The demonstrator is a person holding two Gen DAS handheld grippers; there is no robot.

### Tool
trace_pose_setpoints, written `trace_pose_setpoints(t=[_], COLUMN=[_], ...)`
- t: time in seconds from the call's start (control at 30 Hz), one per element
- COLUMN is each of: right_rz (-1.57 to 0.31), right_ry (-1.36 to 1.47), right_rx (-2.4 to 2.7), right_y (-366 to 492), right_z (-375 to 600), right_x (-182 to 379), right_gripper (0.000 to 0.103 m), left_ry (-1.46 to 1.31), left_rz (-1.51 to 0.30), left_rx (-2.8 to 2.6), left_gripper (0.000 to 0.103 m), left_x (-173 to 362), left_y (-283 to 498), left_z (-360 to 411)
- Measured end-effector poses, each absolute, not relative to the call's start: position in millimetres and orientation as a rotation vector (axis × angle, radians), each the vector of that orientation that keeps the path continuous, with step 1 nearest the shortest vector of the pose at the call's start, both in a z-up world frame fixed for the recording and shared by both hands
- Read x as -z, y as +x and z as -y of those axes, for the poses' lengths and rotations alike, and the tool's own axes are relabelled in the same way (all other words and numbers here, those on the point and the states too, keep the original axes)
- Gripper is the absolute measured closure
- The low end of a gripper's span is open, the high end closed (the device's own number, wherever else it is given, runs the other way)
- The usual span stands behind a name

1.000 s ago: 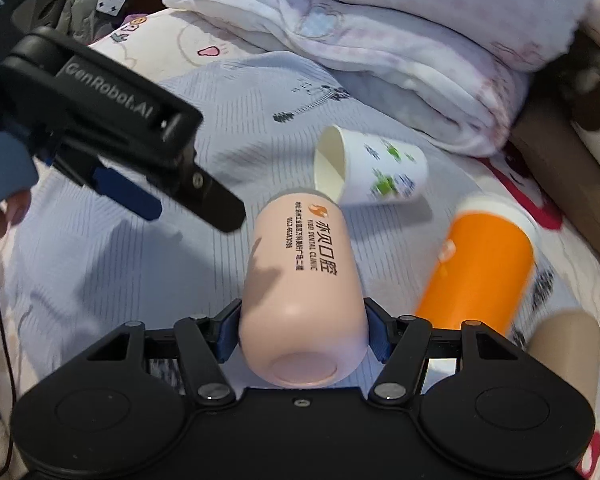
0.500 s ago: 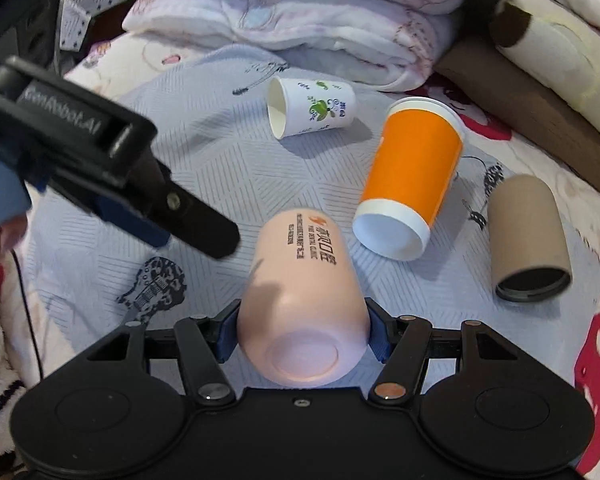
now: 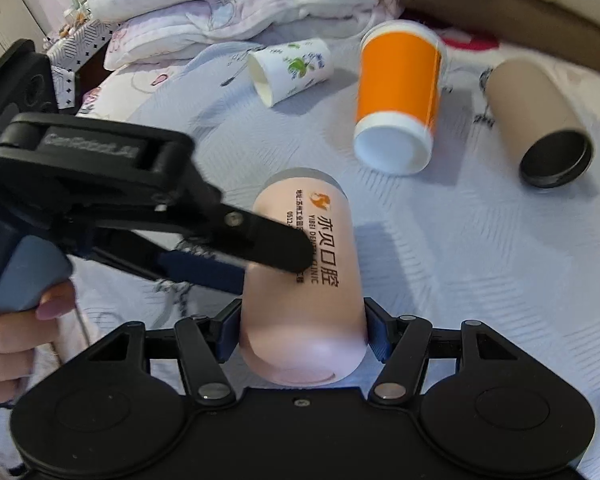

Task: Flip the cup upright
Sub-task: 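Rotate the right gripper to stand the pink cup upright, open end up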

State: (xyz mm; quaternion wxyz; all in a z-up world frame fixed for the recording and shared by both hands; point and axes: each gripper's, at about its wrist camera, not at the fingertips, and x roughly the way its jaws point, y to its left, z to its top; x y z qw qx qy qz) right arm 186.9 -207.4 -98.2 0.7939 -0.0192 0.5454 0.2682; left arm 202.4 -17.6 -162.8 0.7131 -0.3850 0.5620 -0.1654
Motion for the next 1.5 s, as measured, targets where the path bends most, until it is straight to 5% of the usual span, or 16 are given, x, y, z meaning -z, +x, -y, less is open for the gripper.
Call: trace_pose_setpoints(t=[0.6, 1.17, 1.5], right_rz=[-1.201, -0.751, -0.693], right_ry=[-0.031, -0.250, -0.253], right_rx=[-0.607, -0.538, -0.555], right_y=[193, 182, 187], right_z=[209, 168, 159], right_x=[108, 109, 126], right_gripper=[0.036, 0.036, 0.036], left_ry=[-0.554, -0.367, -0.296], left_rz=[-1.043, -0.797, -0.780], left_rx=[0.474, 0.407, 0.359], left_gripper=[0.045, 0.045, 0.045], left_x=[124, 88, 100], left_y=[205, 190, 189], left_z=[29, 20, 29])
